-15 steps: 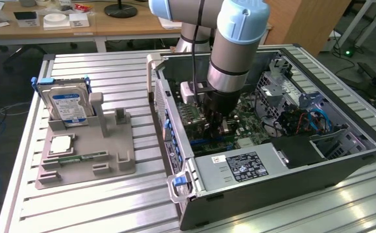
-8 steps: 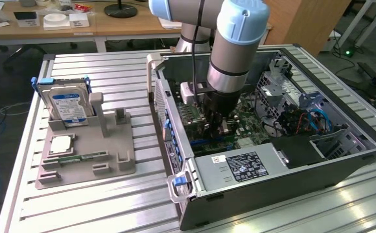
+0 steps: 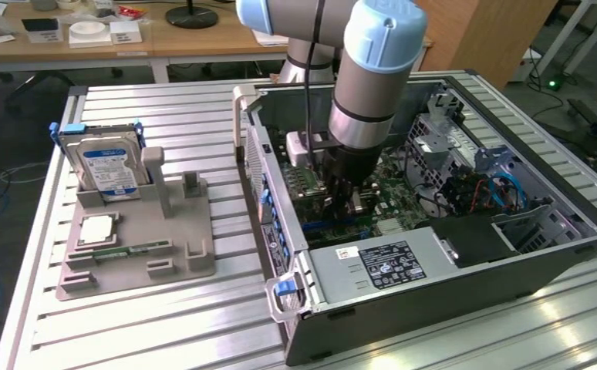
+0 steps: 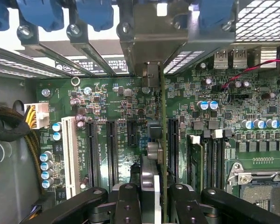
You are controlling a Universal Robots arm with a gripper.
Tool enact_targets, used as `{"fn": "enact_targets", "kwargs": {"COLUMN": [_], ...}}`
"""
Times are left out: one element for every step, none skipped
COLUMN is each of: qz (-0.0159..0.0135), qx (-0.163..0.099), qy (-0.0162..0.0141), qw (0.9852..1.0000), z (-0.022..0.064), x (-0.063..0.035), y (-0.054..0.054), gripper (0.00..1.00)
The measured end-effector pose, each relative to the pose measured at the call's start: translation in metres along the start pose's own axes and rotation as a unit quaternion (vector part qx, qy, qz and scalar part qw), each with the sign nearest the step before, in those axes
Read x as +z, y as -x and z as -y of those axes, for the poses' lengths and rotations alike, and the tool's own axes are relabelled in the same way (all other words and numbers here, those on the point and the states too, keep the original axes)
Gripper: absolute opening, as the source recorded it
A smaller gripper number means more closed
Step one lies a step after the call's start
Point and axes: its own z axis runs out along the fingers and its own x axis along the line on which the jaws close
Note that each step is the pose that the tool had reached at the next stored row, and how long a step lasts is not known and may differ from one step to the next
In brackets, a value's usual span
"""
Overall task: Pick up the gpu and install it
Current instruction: 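Insert the gpu into the slot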
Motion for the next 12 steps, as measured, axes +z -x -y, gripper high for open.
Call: {"fn": "enact_targets", "kwargs": {"qz": [0.0,-0.0001,-0.0001,-0.0001,-0.0001,-0.0001,-0.0001,-0.0001,-0.0001,-0.0001,-0.0001,0.0], "qx": [0.0,0.0,0.0,0.0,0.0,0.0,0.0,0.0,0.0,0.0,0.0,0.0], "qy": [0.0,0.0,0.0,0.0,0.0,0.0,0.0,0.0,0.0,0.0,0.0,0.0], "qw": [1.0,1.0,1.0,1.0,1.0,1.0,1.0,1.0,1.0,1.0,1.0,1.0], "z": [0.0,0.0,0.0,0.0,0.0,-0.0001,0.0,0.0,0.0,0.0,-0.0001,0.0], "x": [0.0003,0.0006,0.0008,0.0011,0.0014,0.0016,0.0017,0.0017,0.0017,0.0017,0.0017,0.0017], "y": [0.0,0.0,0.0,0.0,0.0,-0.0001,-0.0001,0.0,-0.0001,0.0,-0.0001,0.0], "gripper": [0.28,0.28,0.28,0.28,0.28,0.28,0.28,0.28,0.28,0.28,0.28,0.28]}}
